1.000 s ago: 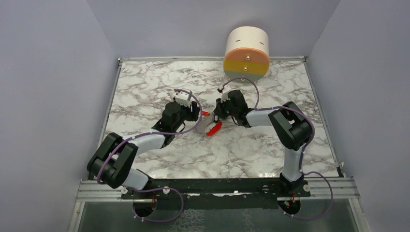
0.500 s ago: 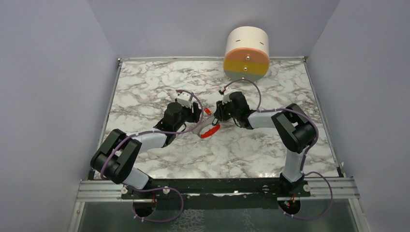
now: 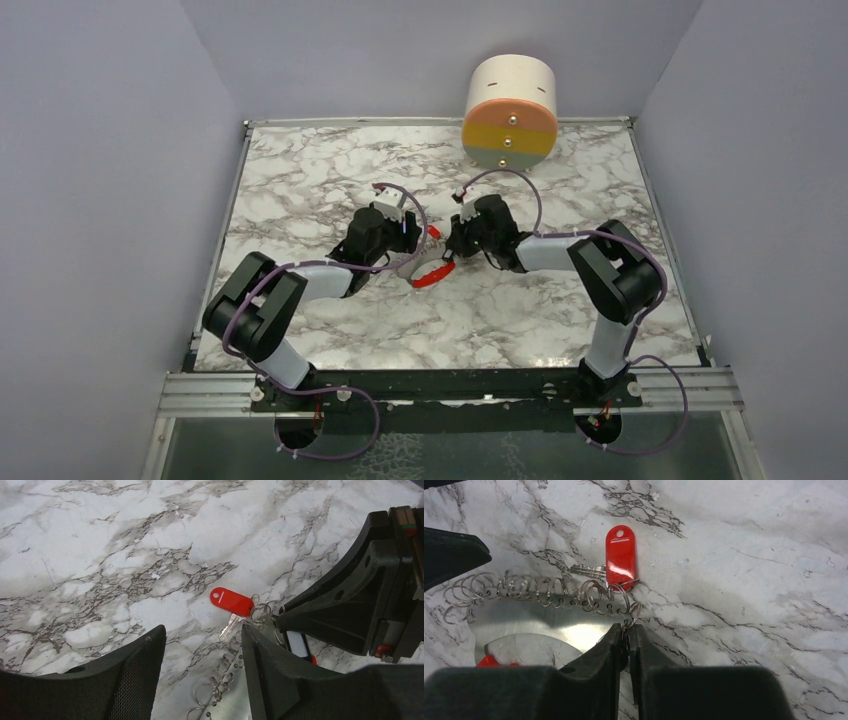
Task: Remove the keys from the keyring
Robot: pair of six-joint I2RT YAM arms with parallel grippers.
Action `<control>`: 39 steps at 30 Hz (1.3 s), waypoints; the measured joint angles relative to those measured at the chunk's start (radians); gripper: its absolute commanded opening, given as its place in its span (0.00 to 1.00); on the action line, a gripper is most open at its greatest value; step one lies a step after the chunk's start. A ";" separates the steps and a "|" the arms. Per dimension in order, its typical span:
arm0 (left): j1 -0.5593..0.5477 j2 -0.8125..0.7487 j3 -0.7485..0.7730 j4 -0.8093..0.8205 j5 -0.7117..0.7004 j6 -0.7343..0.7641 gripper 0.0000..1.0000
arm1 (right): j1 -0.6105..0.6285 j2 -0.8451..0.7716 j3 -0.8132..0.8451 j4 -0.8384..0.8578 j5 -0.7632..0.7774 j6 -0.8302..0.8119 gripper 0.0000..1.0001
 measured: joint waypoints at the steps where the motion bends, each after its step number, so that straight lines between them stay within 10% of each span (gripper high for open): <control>1: 0.000 0.008 0.001 0.000 0.002 0.000 0.59 | 0.002 0.000 0.000 -0.001 -0.006 0.000 0.01; 21: 0.004 0.019 0.012 0.014 0.119 0.076 0.66 | 0.037 -0.233 -0.022 -0.095 0.083 -0.096 0.01; 39: 0.143 0.145 0.256 0.090 0.812 0.275 0.71 | 0.042 -0.422 -0.102 -0.103 0.099 -0.178 0.01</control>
